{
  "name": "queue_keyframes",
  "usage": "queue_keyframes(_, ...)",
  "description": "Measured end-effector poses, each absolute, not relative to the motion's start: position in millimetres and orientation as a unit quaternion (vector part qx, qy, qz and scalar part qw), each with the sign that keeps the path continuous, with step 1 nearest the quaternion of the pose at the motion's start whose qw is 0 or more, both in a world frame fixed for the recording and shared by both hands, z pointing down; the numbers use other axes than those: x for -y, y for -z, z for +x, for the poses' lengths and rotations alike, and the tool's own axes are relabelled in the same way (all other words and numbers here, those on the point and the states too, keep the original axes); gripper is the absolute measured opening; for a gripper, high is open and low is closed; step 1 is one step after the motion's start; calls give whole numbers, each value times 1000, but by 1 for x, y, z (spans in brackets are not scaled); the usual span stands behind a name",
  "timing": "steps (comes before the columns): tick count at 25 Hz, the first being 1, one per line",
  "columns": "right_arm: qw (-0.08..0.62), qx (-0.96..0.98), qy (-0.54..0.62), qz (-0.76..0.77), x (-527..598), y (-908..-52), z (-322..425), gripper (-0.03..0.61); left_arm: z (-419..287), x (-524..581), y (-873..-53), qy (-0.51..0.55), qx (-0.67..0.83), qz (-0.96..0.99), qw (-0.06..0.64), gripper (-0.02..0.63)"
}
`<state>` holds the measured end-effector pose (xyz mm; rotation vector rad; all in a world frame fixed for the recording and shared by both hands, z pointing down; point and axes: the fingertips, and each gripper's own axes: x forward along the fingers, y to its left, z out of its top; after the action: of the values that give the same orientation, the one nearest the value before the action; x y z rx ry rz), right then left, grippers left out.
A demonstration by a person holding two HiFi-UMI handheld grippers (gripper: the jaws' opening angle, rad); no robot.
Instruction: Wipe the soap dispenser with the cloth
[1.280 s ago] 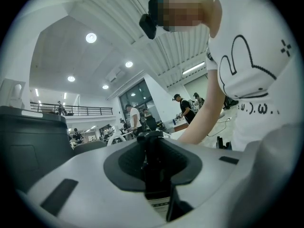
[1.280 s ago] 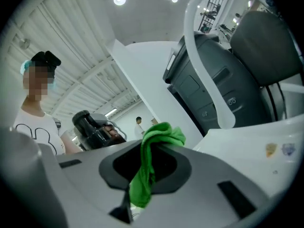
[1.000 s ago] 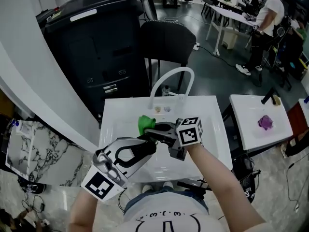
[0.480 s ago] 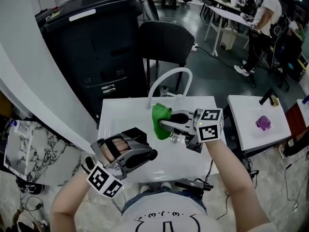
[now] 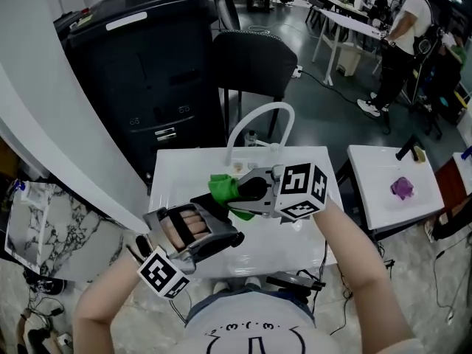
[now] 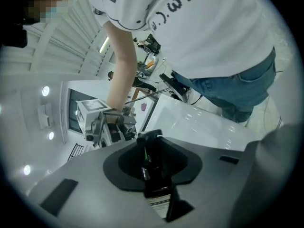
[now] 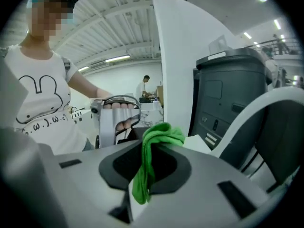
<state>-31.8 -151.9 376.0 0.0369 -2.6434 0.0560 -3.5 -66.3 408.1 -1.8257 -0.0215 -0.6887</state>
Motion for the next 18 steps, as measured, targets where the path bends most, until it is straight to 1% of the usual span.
queue_keyframes(7,350,936,30,-24,163,-396,-61,49,-7,59,-419,302,34,-755,580,103)
queue_keyframes(9,370,928,35,-24,169,-403,-70,49,-7,58,-420,304,33,-757,578,104)
queue_keyframes(14,376,926,31,-9,179,-412,-76,49,-8,57,-426,311,29,-756,576,106)
queue_keyframes(18,365,930,36,-19,172,-402,-69,49,-16,60,-429,309,18,-755,578,104)
